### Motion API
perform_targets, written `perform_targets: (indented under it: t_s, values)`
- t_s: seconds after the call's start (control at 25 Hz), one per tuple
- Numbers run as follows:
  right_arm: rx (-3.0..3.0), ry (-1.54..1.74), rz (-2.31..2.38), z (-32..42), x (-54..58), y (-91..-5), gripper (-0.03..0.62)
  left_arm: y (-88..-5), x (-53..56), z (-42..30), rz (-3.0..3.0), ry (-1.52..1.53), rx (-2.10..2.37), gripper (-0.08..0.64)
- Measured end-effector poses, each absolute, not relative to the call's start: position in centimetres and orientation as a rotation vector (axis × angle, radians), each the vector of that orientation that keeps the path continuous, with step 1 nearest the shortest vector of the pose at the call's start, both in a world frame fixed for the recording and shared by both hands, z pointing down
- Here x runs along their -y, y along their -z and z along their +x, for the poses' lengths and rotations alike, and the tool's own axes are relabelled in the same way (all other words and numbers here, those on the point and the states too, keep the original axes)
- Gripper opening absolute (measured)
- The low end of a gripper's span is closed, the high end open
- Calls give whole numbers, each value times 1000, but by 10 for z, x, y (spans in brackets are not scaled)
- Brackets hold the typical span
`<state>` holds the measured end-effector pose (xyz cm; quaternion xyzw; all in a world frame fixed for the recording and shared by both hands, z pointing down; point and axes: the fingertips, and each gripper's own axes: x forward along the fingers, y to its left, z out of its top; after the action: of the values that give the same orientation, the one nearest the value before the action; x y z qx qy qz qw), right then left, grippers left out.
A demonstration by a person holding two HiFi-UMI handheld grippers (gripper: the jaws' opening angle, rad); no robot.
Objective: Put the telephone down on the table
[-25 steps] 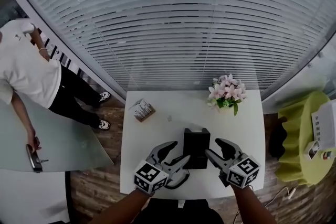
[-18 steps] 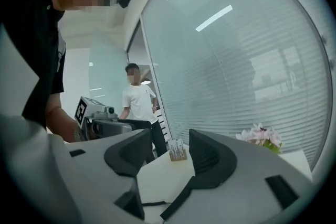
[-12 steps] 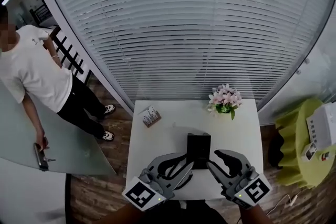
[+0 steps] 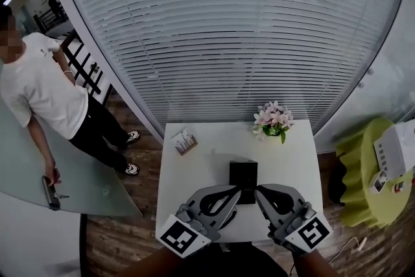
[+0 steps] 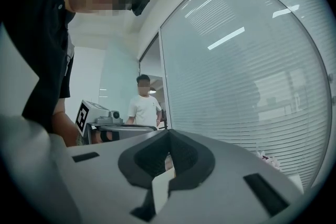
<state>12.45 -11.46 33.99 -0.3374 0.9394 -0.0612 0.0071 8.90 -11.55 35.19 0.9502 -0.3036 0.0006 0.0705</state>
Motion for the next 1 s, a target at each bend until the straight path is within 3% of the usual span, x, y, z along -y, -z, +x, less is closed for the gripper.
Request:
perform_targets:
  t_s: [1.0]
  values:
    - [-2924,254,-1085,130,106,-344,23,-360,107,86,2837,-33,879,9]
